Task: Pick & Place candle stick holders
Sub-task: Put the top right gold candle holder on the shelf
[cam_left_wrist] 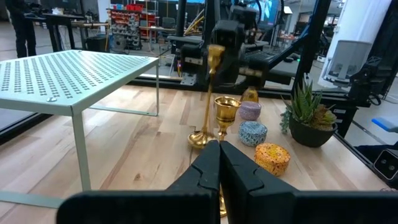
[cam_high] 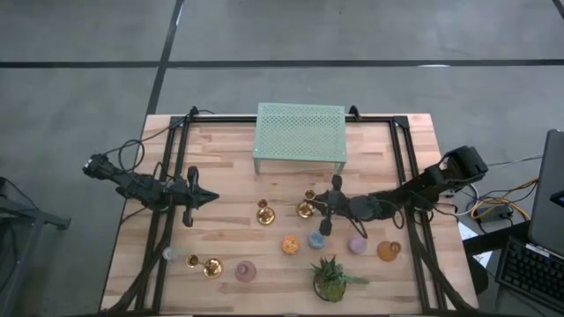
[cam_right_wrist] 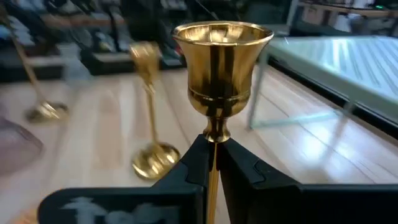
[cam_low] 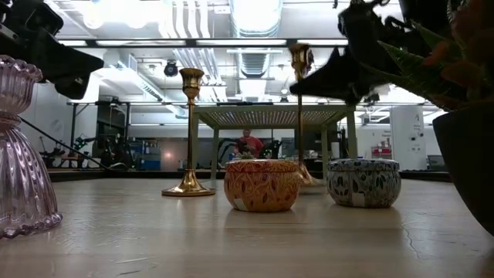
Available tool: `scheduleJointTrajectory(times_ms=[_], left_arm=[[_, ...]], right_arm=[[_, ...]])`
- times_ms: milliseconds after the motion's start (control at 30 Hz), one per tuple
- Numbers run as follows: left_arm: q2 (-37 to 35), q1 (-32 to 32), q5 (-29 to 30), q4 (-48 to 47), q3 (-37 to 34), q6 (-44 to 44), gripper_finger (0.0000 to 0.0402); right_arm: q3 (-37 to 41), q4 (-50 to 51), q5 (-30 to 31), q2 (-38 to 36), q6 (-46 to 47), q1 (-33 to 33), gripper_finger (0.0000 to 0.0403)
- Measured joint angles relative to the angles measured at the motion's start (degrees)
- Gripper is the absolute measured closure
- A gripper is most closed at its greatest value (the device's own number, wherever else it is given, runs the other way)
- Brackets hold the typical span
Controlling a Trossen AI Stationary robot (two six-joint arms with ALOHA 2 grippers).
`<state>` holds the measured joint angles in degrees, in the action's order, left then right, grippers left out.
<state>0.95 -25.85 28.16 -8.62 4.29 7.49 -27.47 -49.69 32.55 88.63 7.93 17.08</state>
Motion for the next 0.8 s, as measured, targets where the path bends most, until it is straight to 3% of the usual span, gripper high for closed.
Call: scheduleJointTrajectory(times_ms=[167, 400, 533, 800], left_arm=[[0.0, 0.0, 0.0, 0.0, 0.0, 0.0, 0.0396], [0.0, 0.0, 0.0, 0.0, 0.0, 0.0, 0.0396], [0.0, 0.0, 0.0, 0.0, 0.0, 0.0, 0.0396], [0.0, 0.0, 0.0, 0.0, 0.0, 0.0, 0.0396]], right_arm=[[-2.1, 1.6, -4.7, -7.6, -0.2, 0.1, 0.0384], [-9.2, 25.3, 0.2, -22.9, -5.0, -2.5, 0.0384], [-12.9, 35.4, 0.7, -28.5, -5.2, -8.1, 0.0385], [-13.4, 36.1, -1.3, -33.5, -5.1, -25.3, 0.0385]])
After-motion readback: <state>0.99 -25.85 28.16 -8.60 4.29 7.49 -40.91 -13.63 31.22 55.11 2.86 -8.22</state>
